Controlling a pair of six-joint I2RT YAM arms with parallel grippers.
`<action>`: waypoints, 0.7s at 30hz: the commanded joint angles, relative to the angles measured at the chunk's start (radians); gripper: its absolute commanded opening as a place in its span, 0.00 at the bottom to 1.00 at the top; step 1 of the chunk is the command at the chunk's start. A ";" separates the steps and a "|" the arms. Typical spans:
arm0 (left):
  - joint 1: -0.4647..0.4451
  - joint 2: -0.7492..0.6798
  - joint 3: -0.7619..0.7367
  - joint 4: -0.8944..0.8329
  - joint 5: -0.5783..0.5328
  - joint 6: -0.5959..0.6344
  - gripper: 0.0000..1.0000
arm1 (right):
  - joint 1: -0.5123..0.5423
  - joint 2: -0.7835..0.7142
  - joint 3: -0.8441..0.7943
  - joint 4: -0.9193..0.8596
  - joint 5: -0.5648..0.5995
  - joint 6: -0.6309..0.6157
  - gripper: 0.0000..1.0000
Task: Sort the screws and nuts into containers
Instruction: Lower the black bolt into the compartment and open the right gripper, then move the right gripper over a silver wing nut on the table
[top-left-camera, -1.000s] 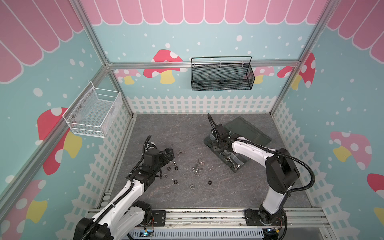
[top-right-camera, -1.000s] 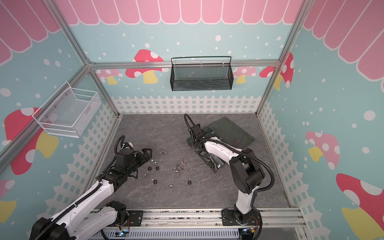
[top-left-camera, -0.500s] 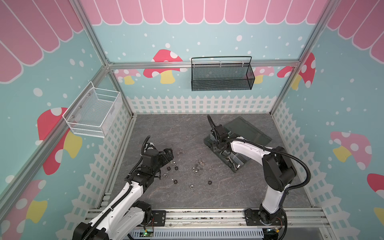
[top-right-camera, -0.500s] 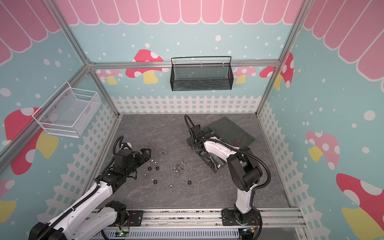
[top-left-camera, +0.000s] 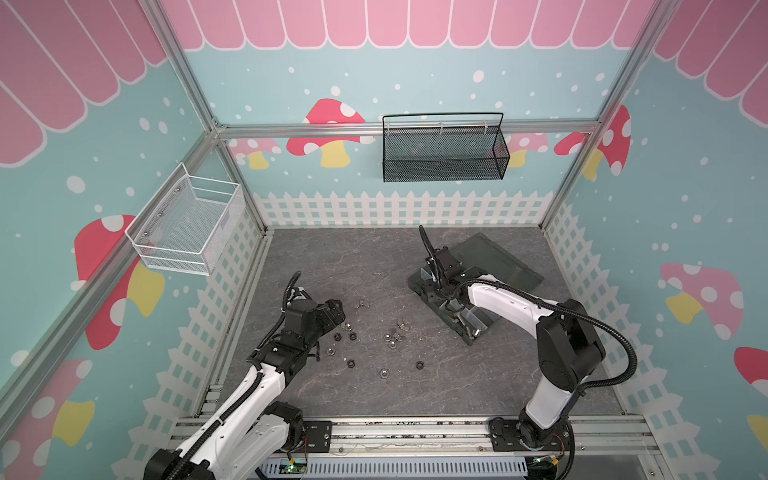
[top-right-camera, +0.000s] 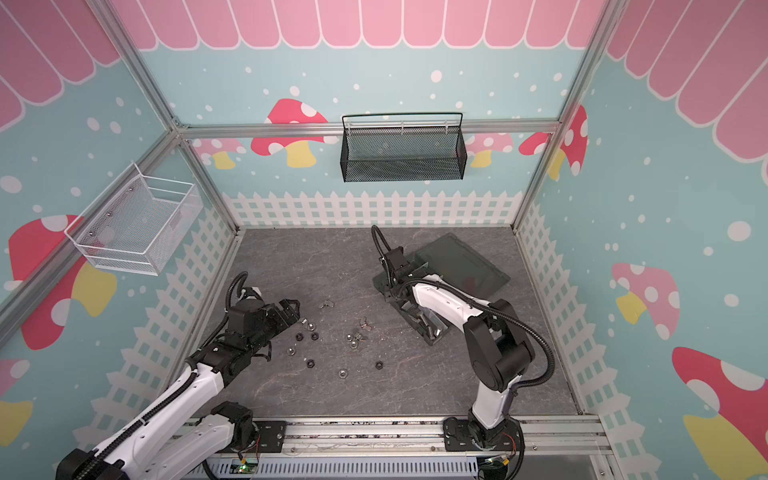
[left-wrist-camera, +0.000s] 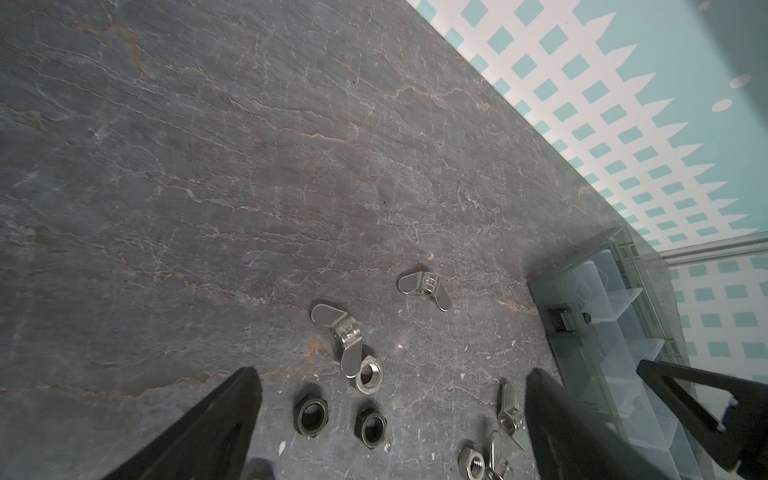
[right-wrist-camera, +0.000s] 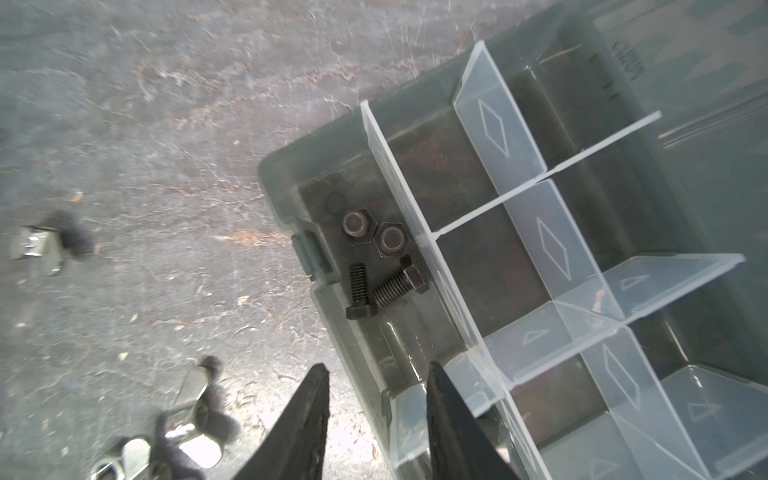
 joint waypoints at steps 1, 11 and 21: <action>0.010 -0.002 0.030 -0.034 -0.030 0.004 1.00 | 0.025 -0.055 -0.013 0.013 -0.017 -0.020 0.41; 0.074 0.038 0.044 -0.082 -0.017 -0.006 1.00 | 0.155 0.027 0.058 0.094 -0.087 -0.098 0.50; 0.119 0.036 0.046 -0.137 -0.012 -0.007 1.00 | 0.269 0.296 0.291 0.079 -0.115 -0.237 0.61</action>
